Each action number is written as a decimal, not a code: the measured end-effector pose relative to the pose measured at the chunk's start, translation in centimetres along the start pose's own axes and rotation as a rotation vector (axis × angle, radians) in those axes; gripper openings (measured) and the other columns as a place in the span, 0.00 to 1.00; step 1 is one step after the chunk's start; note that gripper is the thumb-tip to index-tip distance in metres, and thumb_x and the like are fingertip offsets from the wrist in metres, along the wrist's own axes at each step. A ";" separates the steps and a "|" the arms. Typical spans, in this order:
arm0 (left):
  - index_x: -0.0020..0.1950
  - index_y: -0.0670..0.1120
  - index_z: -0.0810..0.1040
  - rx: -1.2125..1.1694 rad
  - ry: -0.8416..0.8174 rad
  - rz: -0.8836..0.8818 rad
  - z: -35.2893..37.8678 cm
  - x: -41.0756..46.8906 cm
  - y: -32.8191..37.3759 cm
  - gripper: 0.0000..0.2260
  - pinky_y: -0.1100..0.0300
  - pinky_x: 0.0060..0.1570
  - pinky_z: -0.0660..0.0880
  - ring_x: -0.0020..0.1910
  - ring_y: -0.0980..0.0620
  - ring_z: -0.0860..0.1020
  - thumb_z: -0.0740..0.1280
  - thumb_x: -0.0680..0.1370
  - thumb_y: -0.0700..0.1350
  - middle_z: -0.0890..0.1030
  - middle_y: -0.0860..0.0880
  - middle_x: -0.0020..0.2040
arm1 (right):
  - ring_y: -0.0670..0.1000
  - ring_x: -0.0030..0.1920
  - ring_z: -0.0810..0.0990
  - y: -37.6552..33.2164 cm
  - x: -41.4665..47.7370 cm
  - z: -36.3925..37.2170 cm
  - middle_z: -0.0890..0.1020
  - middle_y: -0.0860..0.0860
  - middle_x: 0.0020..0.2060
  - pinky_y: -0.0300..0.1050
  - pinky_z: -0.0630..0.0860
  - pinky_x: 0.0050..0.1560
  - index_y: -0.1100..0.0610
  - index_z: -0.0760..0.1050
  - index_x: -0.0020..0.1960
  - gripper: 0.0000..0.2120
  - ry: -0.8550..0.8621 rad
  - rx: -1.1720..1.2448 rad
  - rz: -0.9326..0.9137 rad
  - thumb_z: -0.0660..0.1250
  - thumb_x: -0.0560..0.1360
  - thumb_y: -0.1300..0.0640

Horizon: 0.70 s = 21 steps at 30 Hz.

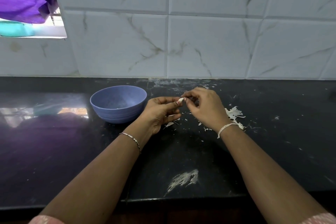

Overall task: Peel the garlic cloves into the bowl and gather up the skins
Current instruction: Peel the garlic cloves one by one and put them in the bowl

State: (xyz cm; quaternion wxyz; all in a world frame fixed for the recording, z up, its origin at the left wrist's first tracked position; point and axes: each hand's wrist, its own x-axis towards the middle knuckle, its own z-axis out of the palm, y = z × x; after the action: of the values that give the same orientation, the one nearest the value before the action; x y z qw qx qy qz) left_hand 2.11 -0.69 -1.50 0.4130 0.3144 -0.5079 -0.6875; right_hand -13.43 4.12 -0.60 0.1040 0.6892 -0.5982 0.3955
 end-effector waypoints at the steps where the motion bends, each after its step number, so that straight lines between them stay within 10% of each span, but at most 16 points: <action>1: 0.53 0.38 0.82 0.002 0.006 0.004 0.0 0.0 0.0 0.07 0.61 0.37 0.82 0.34 0.55 0.80 0.71 0.75 0.35 0.84 0.46 0.41 | 0.45 0.41 0.77 -0.1 0.0 -0.1 0.82 0.46 0.42 0.44 0.76 0.46 0.52 0.83 0.49 0.05 -0.004 -0.012 0.000 0.69 0.75 0.57; 13: 0.49 0.37 0.82 -0.015 0.071 0.040 0.2 0.0 -0.1 0.04 0.63 0.36 0.81 0.34 0.56 0.79 0.71 0.75 0.34 0.84 0.44 0.41 | 0.52 0.49 0.78 -1.3 0.0 0.6 0.79 0.49 0.50 0.46 0.73 0.46 0.55 0.77 0.54 0.07 -0.063 -0.233 0.011 0.60 0.80 0.58; 21: 0.54 0.36 0.81 0.139 0.031 0.124 0.7 0.0 -0.3 0.07 0.62 0.35 0.81 0.36 0.56 0.76 0.68 0.78 0.35 0.79 0.44 0.42 | 0.45 0.34 0.72 -0.1 0.1 0.8 0.75 0.43 0.35 0.41 0.67 0.39 0.52 0.80 0.48 0.06 -0.067 -0.013 0.178 0.65 0.77 0.60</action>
State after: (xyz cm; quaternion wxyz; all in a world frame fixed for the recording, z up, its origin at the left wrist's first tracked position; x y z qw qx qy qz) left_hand 1.48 -0.36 -1.58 0.4399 0.3208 -0.5665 -0.6186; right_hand -13.03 3.56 -1.05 0.0528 0.6456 -0.6627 0.3759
